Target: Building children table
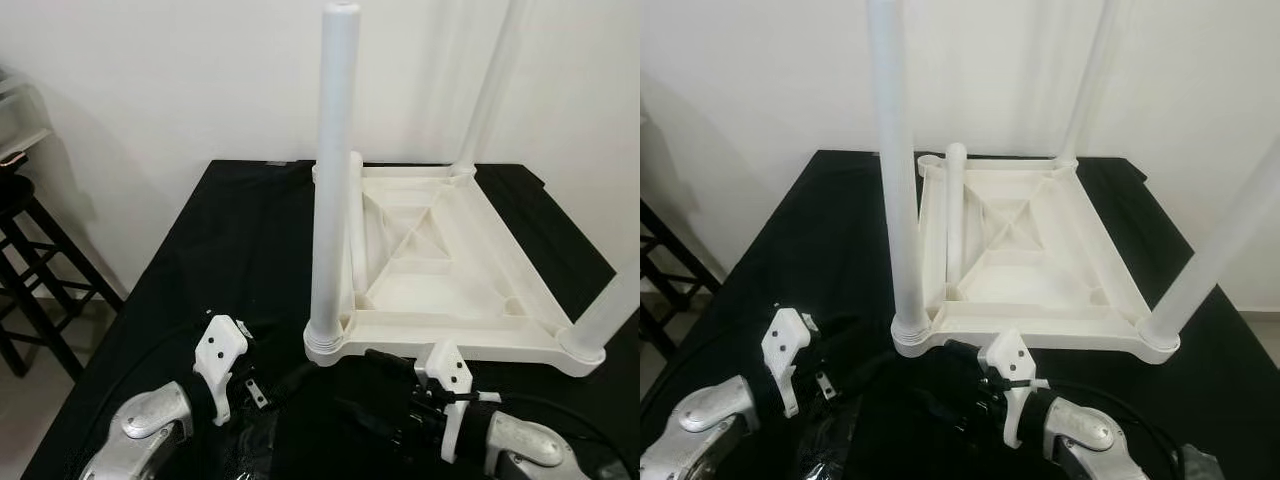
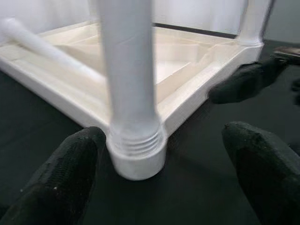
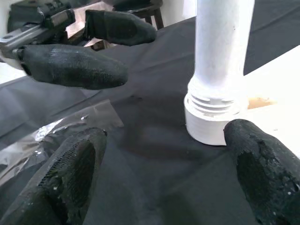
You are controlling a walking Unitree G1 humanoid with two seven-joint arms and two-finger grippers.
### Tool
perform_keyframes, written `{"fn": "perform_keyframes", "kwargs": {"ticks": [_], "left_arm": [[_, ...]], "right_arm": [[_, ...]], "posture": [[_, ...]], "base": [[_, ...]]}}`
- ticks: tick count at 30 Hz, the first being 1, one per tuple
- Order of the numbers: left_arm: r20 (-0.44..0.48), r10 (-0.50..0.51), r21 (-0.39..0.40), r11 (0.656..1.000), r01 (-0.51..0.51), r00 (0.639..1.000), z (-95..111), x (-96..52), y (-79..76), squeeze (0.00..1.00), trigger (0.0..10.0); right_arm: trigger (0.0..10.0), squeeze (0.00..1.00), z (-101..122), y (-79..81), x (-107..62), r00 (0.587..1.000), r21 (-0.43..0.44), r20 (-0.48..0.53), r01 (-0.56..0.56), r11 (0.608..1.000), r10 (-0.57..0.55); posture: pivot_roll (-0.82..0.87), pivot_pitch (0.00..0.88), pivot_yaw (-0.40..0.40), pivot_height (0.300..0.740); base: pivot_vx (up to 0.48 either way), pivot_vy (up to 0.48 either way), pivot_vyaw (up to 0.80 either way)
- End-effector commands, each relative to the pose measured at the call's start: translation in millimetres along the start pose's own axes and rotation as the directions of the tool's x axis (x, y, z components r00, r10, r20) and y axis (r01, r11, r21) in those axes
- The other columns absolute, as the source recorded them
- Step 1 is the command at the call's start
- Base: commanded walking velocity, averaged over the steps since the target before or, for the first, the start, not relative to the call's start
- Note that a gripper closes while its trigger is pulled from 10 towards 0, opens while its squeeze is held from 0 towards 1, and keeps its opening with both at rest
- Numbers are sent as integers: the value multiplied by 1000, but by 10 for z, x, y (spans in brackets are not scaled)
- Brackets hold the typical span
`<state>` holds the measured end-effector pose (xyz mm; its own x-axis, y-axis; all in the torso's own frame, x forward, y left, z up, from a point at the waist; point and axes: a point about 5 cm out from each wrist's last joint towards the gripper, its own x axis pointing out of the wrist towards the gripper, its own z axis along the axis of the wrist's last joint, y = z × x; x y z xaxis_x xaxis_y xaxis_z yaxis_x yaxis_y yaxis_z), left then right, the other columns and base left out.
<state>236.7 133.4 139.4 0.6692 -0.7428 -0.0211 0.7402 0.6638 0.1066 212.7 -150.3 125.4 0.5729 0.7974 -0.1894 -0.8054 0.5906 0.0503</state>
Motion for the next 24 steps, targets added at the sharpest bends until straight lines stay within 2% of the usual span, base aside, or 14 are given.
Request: {"fn": "perform_keyframes", "kwargs": {"ticks": [1,8,9,12,15,17,19,22,24], "left_arm": [[-13,11,-8,1000,-11,1000,12,30,7,1000,10000],[-55,22,-31,999,-24,998,-33,18,18,1000,10000],[-78,31,-15,999,-32,996,-64,6,26,0,10000],[-128,96,60,994,-89,987,-121,53,119,0,10000],[-138,99,81,993,-88,985,-117,87,135,0,10000],[-149,32,87,996,-19,988,-108,160,76,0,10000],[-183,-5,128,991,29,983,-110,270,60,0,10000],[-187,-6,149,988,35,982,-83,363,105,0,10000],[-159,-27,146,988,50,987,-3,451,125,0,10000]], "right_arm": [[10000,0,24,-31,-21,1000,-23,5,19,1000,-19],[10000,0,27,-28,-26,1000,-25,3,14,1000,-14],[10000,0,29,-36,-22,1000,-29,2,15,999,-15],[10000,0,33,-48,0,1000,-36,-2,2,999,-2],[10000,0,30,-41,4,1000,-39,-9,-15,999,15],[10000,0,4,-13,-2,997,-60,-41,-64,996,61],[10000,0,-17,1,-27,991,-68,-78,-115,991,110],[10000,0,-29,-10,-61,985,-80,-110,-140,987,131],[10000,0,-56,-51,-99,982,-93,-144,-134,987,120]], "posture": [[-45,18,0,740],[-46,12,2,740],[-44,11,1,740],[-44,6,0,740],[-44,6,0,740],[-43,0,-3,740],[-43,0,-3,740],[-45,0,-4,740],[-50,0,-2,740]], "base": [[0,0,0],[0,0,0],[0,0,0],[0,0,0],[0,0,0],[0,0,0],[0,0,0],[0,0,0],[0,0,0]]}}
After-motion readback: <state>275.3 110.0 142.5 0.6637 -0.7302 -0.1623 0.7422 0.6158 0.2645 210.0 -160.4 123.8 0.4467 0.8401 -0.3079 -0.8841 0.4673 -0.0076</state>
